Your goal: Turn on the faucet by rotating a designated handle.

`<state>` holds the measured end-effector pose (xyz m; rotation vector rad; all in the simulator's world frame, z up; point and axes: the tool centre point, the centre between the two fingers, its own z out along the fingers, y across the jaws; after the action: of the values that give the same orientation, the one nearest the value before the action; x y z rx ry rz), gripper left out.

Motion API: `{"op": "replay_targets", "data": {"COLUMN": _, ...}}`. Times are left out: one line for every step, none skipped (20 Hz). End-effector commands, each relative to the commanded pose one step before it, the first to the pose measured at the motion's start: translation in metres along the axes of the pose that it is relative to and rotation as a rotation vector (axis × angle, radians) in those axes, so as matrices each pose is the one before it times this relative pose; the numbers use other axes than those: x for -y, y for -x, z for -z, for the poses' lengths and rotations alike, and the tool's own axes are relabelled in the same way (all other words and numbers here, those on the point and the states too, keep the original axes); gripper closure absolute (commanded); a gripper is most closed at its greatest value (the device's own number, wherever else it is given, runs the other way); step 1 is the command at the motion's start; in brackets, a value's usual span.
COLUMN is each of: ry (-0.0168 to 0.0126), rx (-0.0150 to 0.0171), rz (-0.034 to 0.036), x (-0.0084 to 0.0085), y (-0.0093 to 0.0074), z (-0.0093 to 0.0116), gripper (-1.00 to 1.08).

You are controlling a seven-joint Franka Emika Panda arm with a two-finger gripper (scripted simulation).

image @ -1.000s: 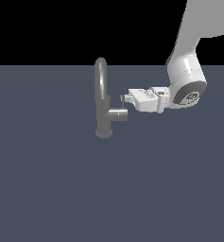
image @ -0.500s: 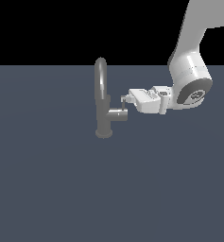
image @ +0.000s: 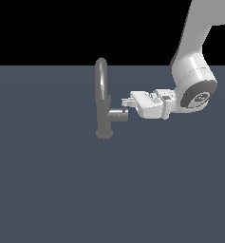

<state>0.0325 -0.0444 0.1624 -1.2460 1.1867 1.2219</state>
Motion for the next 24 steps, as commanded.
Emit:
{"op": "replay_targets", "data": {"ry": 0.00436, "rx": 0.00532, "rz": -0.01666, "x": -0.01498, "y": -0.00993, "z": 0.00113, "gripper": 1.08}}
{"op": "replay_targets", "data": {"ry": 0.00061, "rx": 0.00047, "rz": -0.0006, "x": -0.00342, "y": -0.00216, "z": -0.00012, "gripper": 1.08}}
{"op": "replay_targets", "data": {"ry": 0.0, "rx": 0.0, "rz": 0.0, "x": -0.00359, "y": -0.0018, "z": 0.00017, "gripper": 1.08}}
{"op": "replay_targets", "data": {"ry": 0.0, "rx": 0.0, "rz": 0.0, "x": -0.00363, "y": -0.00183, "z": 0.00017, "gripper": 1.08}}
{"op": "replay_targets", "data": {"ry": 0.00062, "rx": 0.00042, "rz": -0.00063, "x": -0.00353, "y": -0.00224, "z": -0.00011, "gripper": 1.08}}
{"op": "replay_targets", "data": {"ry": 0.0, "rx": 0.0, "rz": 0.0, "x": -0.00371, "y": -0.00189, "z": 0.00019, "gripper": 1.08}}
{"op": "replay_targets", "data": {"ry": 0.0, "rx": 0.0, "rz": 0.0, "x": 0.0, "y": 0.0, "z": 0.0, "gripper": 1.08}}
{"op": "replay_targets", "data": {"ry": -0.00037, "rx": -0.00397, "rz": 0.02177, "x": 0.01044, "y": 0.01062, "z": -0.00185, "gripper": 1.08}}
{"op": "replay_targets", "data": {"ry": 0.00009, "rx": 0.00042, "rz": -0.00225, "x": -0.00254, "y": -0.00692, "z": 0.00017, "gripper": 1.08}}
{"op": "replay_targets", "data": {"ry": 0.00009, "rx": 0.00044, "rz": -0.00235, "x": -0.00251, "y": -0.00695, "z": 0.00017, "gripper": 1.08}}
{"op": "replay_targets", "data": {"ry": 0.00008, "rx": 0.00042, "rz": -0.00225, "x": -0.0025, "y": -0.00687, "z": 0.00017, "gripper": 1.08}}
{"op": "replay_targets", "data": {"ry": 0.00008, "rx": 0.00042, "rz": -0.00225, "x": -0.00248, "y": -0.00685, "z": 0.00017, "gripper": 1.08}}
{"op": "replay_targets", "data": {"ry": 0.00007, "rx": 0.00042, "rz": -0.00225, "x": -0.00246, "y": -0.00682, "z": 0.00017, "gripper": 1.08}}
{"op": "replay_targets", "data": {"ry": 0.00007, "rx": 0.00042, "rz": -0.00225, "x": -0.00244, "y": -0.00679, "z": 0.00018, "gripper": 1.08}}
{"op": "replay_targets", "data": {"ry": 0.00006, "rx": 0.00041, "rz": -0.00225, "x": -0.00241, "y": -0.00675, "z": 0.00018, "gripper": 1.08}}
{"op": "replay_targets", "data": {"ry": 0.00005, "rx": 0.00039, "rz": -0.00215, "x": -0.00239, "y": -0.00666, "z": 0.00018, "gripper": 1.08}}
{"op": "replay_targets", "data": {"ry": 0.00004, "rx": 0.00041, "rz": -0.00225, "x": -0.00235, "y": -0.00668, "z": 0.00019, "gripper": 1.08}}
{"op": "replay_targets", "data": {"ry": 0.00001, "rx": 0.00032, "rz": -0.0018, "x": -0.00189, "y": -0.00546, "z": 0.00018, "gripper": 1.08}}
{"op": "replay_targets", "data": {"ry": 0.0, "rx": 0.0, "rz": 0.0, "x": 0.0, "y": 0.0, "z": 0.0, "gripper": 1.08}}
{"op": "replay_targets", "data": {"ry": 0.00702, "rx": 0.00162, "rz": 0.03803, "x": 0.0116, "y": 0.025, "z": -0.00203, "gripper": 1.08}}
{"op": "replay_targets", "data": {"ry": -0.00038, "rx": -0.00008, "rz": -0.00203, "x": 0.00104, "y": -0.00379, "z": 0.00011, "gripper": 1.08}}
{"op": "replay_targets", "data": {"ry": -0.00038, "rx": -0.00008, "rz": -0.00203, "x": 0.00103, "y": -0.00377, "z": 0.00011, "gripper": 1.08}}
{"op": "replay_targets", "data": {"ry": -0.00038, "rx": -0.00008, "rz": -0.00203, "x": 0.00103, "y": -0.00375, "z": 0.00011, "gripper": 1.08}}
{"op": "replay_targets", "data": {"ry": -0.00036, "rx": -0.00008, "rz": -0.00192, "x": 0.00101, "y": -0.00366, "z": 0.0001, "gripper": 1.08}}
